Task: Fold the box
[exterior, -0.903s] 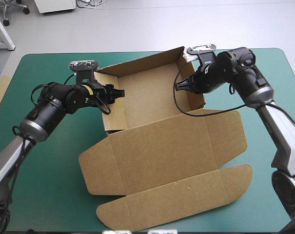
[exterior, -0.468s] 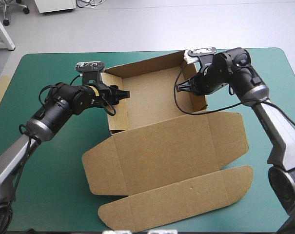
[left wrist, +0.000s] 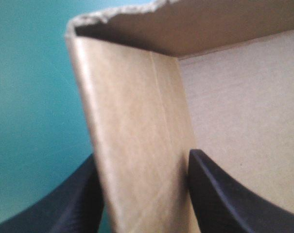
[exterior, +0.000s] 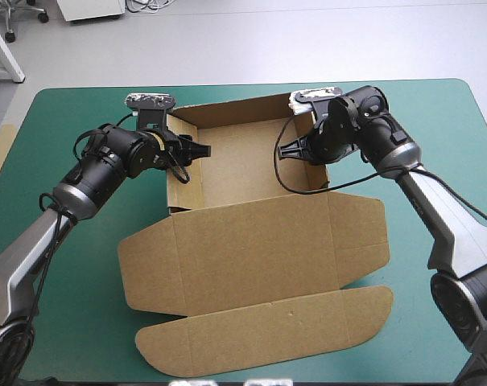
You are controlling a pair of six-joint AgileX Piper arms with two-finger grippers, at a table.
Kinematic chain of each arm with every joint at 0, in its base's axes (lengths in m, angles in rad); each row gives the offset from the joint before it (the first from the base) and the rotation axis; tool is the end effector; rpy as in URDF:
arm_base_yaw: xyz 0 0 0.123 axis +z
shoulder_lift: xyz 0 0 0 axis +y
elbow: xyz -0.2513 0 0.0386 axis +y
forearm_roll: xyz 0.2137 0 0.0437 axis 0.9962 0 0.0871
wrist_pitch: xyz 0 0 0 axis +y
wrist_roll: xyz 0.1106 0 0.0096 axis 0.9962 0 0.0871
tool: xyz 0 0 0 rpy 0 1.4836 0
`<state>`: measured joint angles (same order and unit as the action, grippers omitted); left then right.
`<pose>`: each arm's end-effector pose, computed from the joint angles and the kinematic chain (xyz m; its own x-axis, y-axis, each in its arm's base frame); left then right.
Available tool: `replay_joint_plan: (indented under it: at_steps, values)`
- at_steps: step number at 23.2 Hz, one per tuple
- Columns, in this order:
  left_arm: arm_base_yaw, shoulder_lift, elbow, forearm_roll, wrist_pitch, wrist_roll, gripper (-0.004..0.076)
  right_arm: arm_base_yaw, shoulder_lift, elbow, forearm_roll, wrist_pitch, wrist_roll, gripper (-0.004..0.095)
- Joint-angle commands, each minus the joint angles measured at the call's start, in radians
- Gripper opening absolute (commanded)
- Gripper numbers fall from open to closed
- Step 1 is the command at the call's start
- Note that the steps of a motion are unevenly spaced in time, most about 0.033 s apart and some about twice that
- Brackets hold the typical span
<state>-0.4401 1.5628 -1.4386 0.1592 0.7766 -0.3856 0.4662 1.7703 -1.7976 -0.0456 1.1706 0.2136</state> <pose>0.3041 -0.1296 0.3117 -0.7245 0.0465 -0.6877 0.1656 0.9802 -0.1082 0.3189 0.1552 0.3146 -0.8463 -0.2082 -0.4903 -0.2711 0.9607 0.0600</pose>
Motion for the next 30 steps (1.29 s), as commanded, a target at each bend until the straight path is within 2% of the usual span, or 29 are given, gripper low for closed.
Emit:
replay_joint_plan:
  at_steps: [1, 6, 11, 14, 15, 19, 23, 26, 30]
  values:
    - [-0.011, -0.030, -0.060, 0.031, -0.046, -0.018, 0.0366, 0.015, -0.045, -0.028, 0.033, -0.007, -0.007, -0.0011]
    - [-0.011, -0.017, -0.087, 0.075, 0.067, -0.034, 0.0366, 0.015, -0.045, -0.028, 0.030, -0.001, -0.004, -0.0011]
    - [-0.011, -0.015, -0.088, 0.031, 0.072, -0.038, 0.0366, 0.015, -0.045, -0.028, 0.030, -0.004, -0.004, -0.0011]
    - [-0.011, 0.003, -0.088, -0.007, 0.074, -0.038, 0.0361, 0.015, -0.045, -0.028, 0.068, -0.024, -0.004, -0.0011]
    - [-0.011, 0.004, -0.088, -0.018, 0.076, -0.038, 0.0349, 0.015, -0.045, -0.028, 0.068, -0.024, -0.004, -0.0011]
    - [-0.011, 0.017, -0.088, -0.061, 0.074, -0.033, 0.0221, 0.015, -0.045, -0.030, 0.087, -0.038, -0.004, -0.0011]
    - [-0.019, 0.038, -0.079, -0.105, 0.065, -0.009, 0.0221, 0.015, -0.045, -0.072, 0.116, -0.045, -0.015, -0.0011]
    - [-0.032, 0.039, -0.079, -0.127, 0.012, -0.002, 0.0210, 0.015, -0.045, -0.087, 0.110, -0.033, -0.015, -0.0011]
    - [-0.032, 0.037, -0.079, -0.153, 0.005, 0.003, 0.0066, 0.015, -0.036, -0.087, 0.105, -0.012, -0.017, -0.0011]
